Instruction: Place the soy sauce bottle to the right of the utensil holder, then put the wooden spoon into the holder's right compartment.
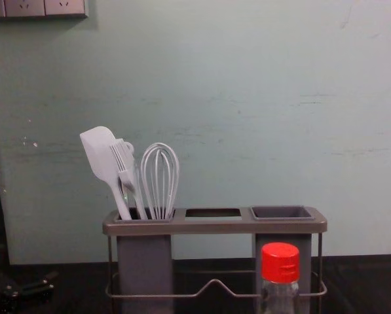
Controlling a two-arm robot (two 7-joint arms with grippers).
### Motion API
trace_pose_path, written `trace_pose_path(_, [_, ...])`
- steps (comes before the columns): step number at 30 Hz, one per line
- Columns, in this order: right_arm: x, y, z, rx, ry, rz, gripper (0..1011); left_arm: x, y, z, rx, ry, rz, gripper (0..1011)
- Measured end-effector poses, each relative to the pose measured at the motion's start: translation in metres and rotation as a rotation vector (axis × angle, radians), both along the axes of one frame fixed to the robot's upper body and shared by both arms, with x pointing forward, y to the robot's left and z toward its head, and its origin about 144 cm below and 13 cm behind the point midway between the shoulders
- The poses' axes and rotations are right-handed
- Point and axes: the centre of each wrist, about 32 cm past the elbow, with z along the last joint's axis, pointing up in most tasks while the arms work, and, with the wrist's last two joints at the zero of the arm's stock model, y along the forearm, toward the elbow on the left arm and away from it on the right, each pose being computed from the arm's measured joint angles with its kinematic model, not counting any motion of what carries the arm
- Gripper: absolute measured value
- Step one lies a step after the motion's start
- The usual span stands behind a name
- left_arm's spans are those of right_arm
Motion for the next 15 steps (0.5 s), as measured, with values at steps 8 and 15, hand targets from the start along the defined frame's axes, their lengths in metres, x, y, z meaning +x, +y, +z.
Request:
trace_pose_path(8, [0.003, 0.018, -0.002, -0.003, 0.115, 0.117, 1006, 0.0, 0.0, 0.0, 0.0, 0.0, 0.0, 1005])
trace_pose_path(15, [0.015, 0.041, -0.006, -0.019, 0.195, 0.159, 1006, 0.0, 0.0, 0.0, 0.0, 0.0, 0.0, 1005])
